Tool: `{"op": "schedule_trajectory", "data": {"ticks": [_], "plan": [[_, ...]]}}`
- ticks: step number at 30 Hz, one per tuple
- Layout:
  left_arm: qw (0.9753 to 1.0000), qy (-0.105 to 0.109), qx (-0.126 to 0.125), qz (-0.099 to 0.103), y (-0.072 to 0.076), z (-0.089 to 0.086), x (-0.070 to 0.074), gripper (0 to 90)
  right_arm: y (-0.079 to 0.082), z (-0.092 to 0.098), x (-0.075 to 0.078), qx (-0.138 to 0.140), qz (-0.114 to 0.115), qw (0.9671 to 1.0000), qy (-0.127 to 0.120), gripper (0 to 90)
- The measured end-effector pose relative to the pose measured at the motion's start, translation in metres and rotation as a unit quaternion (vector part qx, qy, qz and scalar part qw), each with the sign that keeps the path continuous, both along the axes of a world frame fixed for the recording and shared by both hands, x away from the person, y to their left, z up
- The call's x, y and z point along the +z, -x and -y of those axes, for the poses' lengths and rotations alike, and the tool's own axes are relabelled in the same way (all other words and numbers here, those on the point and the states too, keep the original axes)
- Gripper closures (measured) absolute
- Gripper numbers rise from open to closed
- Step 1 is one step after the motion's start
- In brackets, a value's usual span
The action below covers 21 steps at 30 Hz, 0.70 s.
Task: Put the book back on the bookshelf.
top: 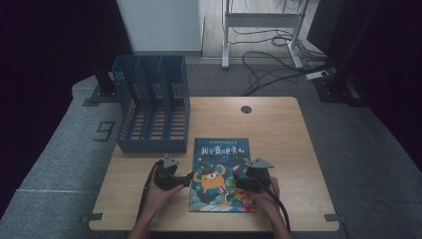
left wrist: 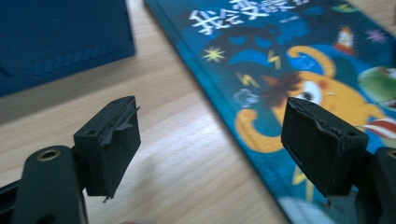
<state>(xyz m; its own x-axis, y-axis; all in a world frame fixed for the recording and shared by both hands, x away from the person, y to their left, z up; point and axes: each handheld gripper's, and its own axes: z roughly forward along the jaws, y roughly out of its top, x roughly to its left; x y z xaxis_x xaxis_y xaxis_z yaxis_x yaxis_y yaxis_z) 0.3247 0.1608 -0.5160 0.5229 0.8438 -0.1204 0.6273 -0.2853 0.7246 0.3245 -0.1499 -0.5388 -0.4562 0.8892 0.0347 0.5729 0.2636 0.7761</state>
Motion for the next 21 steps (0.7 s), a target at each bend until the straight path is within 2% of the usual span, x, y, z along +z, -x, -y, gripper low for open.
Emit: {"op": "schedule_trajectory", "data": {"ticks": [4, 10, 11, 14, 17, 19, 21], "plan": [[0.9999, 0.007, -0.002, -0.011, -0.001, 0.004, -0.005, 19.1, -0.001, -0.001, -0.004, -0.001, -0.005, 1.0000, 0.002, 21.2], [0.9992, -0.018, -0.023, -0.026, 0.000, 0.019, -0.015, 18.7, -0.001, -0.002, -0.007, -0.004, -0.009, 0.9999, 0.004, 19.9], [0.9987, -0.028, -0.031, -0.028, 0.002, 0.025, -0.019, 18.3, -0.001, -0.002, -0.007, -0.004, -0.009, 0.9999, 0.006, 19.8], [0.9984, -0.032, -0.035, -0.030, 0.003, 0.029, -0.020, 17.4, -0.001, -0.003, -0.007, -0.014, -0.013, 0.9997, 0.015, 18.0], [0.9981, -0.034, -0.038, -0.034, 0.003, 0.033, -0.023, 17.4, -0.002, 0.000, -0.008, -0.018, -0.023, 0.9996, 0.000, 18.0], [0.9980, -0.025, -0.043, -0.038, 0.003, 0.034, -0.025, 16.9, -0.003, 0.001, -0.008, -0.015, -0.030, 0.9994, -0.006, 17.7], [0.9980, -0.026, -0.047, -0.035, 0.004, 0.038, -0.026, 16.3, -0.003, 0.001, -0.009, -0.018, -0.033, 0.9992, -0.010, 17.3]]}}
